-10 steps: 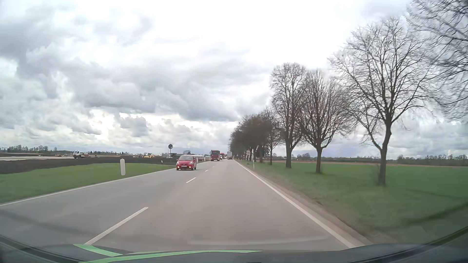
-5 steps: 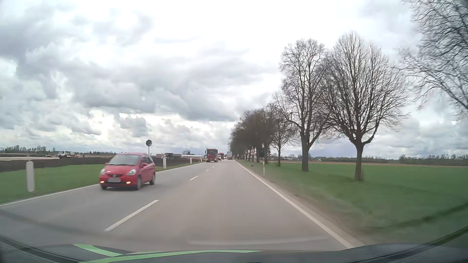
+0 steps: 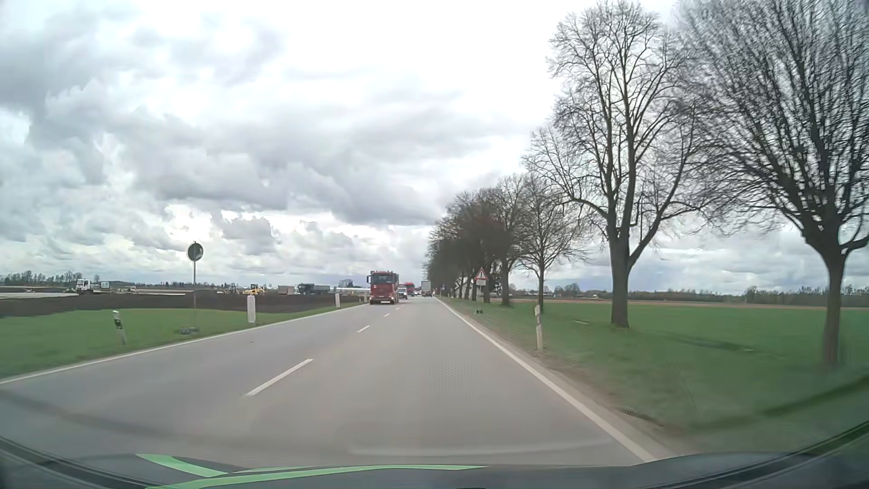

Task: Follow the waypoints while adhering to traffic rules and regulations

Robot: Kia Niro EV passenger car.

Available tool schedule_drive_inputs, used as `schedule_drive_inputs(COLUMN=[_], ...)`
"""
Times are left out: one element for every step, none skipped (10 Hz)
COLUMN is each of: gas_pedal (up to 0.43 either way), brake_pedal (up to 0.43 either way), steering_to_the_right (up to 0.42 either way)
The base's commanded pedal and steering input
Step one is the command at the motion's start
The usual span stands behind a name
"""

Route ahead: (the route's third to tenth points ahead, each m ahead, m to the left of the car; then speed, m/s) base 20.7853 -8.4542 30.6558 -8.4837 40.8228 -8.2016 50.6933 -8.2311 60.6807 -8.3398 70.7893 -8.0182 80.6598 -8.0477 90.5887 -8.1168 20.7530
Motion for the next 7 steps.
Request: schedule_drive_inputs(gas_pedal=[0.15,0.15,0.15,0.15,0.15,0.15,0.157], brake_pedal=[0.0,0.0,0.0,0.0,0.0,0.0,0.0], steering_to_the_right=[0.002,0.002,0.002,0.001,0.001,0.001,0.001])
